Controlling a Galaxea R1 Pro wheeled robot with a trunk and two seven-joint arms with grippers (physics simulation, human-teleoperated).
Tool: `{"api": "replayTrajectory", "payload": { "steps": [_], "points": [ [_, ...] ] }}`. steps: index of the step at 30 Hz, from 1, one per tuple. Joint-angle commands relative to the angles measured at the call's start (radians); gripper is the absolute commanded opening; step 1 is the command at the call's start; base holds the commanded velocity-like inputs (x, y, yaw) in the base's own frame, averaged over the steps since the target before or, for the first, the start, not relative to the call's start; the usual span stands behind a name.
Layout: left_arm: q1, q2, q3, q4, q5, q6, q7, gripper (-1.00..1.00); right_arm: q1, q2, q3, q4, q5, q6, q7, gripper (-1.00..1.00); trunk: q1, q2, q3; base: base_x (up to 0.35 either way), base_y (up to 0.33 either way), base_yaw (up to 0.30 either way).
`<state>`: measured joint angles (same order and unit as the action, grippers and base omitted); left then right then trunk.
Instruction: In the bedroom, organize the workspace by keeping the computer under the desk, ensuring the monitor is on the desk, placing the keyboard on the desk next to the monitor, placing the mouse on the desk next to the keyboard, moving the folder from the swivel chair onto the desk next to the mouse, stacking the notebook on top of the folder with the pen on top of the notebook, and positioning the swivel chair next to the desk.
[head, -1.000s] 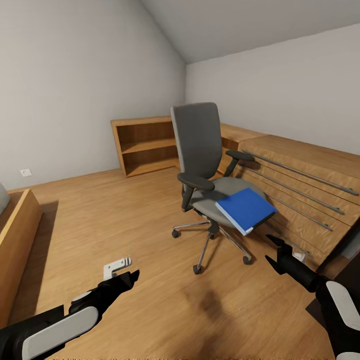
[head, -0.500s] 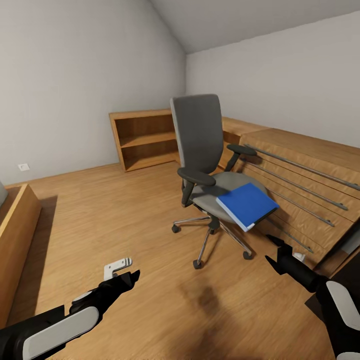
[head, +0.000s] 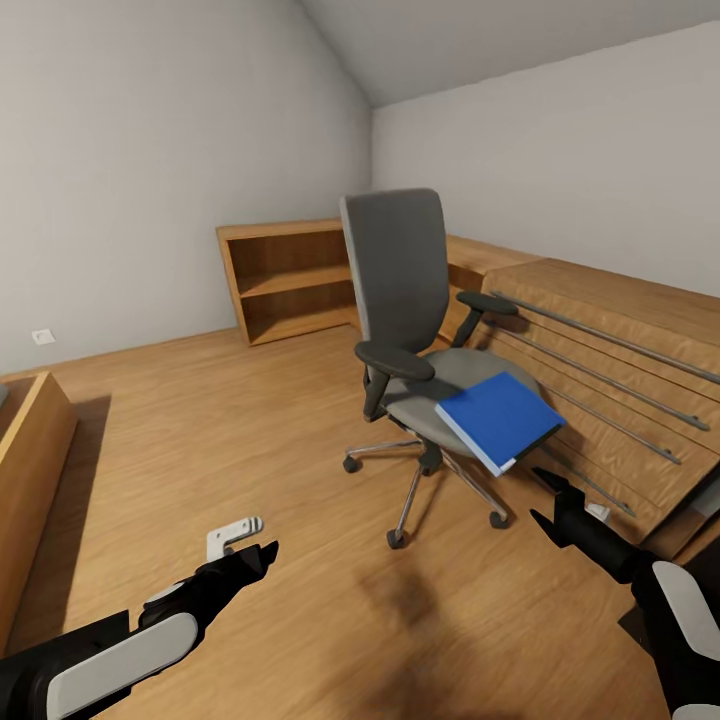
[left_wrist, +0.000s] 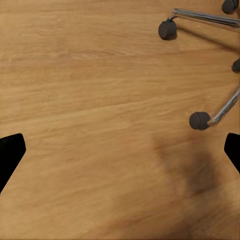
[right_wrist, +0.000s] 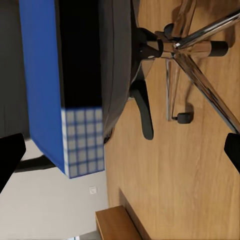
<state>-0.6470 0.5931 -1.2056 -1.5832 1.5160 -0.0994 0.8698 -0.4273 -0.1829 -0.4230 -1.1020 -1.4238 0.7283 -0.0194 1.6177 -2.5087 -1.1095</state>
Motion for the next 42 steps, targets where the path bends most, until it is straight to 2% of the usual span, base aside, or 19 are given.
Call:
{"api": "replayTrajectory", "payload": {
  "steps": [1,31,42],
  "points": [
    [-0.002,0.001,-0.003,-0.001,0.009,-0.010,0.002,1.00,-0.001,0.000,-0.002,0.000,-0.003,0.005,-0.002,1.00,0.000,0.000,-0.001,0.039,0.000,0.000],
    [-0.002,-0.001,-0.004,0.000,0.009,-0.010,0.001,1.00,-0.001,0.002,0.004,-0.001,-0.006,0.006,-0.002,1.00,0.000,0.000,-0.001,0.087,0.048,0.000],
    [-0.002,-0.001,-0.003,0.000,0.009,-0.010,0.000,1.00,-0.001,0.002,0.004,-0.001,-0.006,0.006,-0.002,1.00,0.000,0.000,-0.001,0.009,0.009,0.000]
  ]
}}
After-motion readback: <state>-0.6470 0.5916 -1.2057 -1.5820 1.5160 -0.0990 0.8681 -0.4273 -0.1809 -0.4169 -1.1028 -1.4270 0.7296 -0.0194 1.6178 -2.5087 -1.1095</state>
